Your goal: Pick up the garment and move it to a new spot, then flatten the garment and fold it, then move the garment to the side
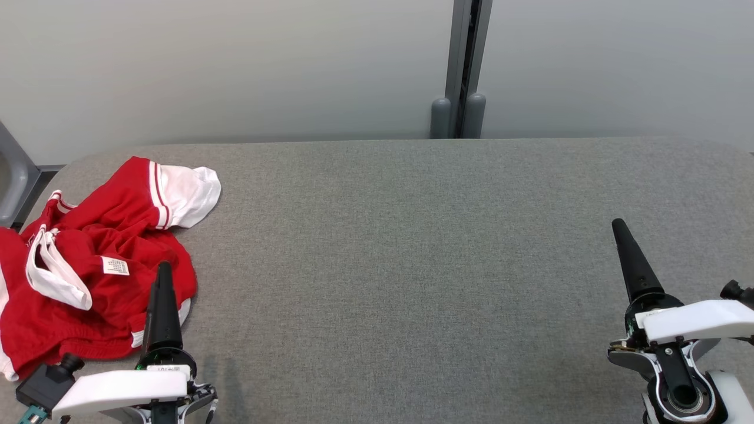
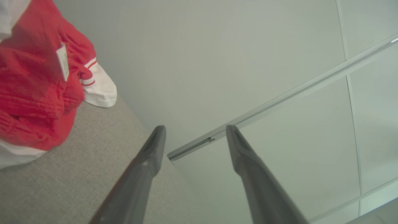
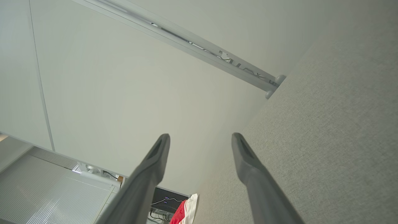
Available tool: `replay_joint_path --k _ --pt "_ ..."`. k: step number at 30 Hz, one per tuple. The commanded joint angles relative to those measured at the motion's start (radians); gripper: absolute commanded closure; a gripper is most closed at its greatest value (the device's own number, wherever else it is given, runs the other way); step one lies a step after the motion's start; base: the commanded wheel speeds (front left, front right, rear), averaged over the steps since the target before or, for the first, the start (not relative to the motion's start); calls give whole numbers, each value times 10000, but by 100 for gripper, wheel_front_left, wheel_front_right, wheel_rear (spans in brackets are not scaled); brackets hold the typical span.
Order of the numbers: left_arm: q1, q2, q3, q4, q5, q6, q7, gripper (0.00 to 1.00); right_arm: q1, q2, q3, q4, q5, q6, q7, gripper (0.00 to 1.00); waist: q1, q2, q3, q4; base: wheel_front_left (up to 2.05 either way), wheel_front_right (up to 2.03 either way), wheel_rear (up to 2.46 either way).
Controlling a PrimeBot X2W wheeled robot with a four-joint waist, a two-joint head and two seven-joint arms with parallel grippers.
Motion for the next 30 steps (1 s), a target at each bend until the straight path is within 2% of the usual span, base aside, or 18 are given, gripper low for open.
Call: replay_joint_path --k 1,15,30 --pt "-240 53 -16 -132 139 -8 -36 0 -35 -127 36 -210 -127 44 -87 0 0 -1 1 0 0 0 0" --pt "-392 66 -145 -21 2775 289 -254 0 7 -29 257 -265 -3088 49 -719 0 0 -1 37 -49 0 0 0" --pt "-380 74 -524 -138 5808 911 -435 0 146 -8 756 -141 -6117 54 -1282 0 0 -1 36 -77 0 0 0"
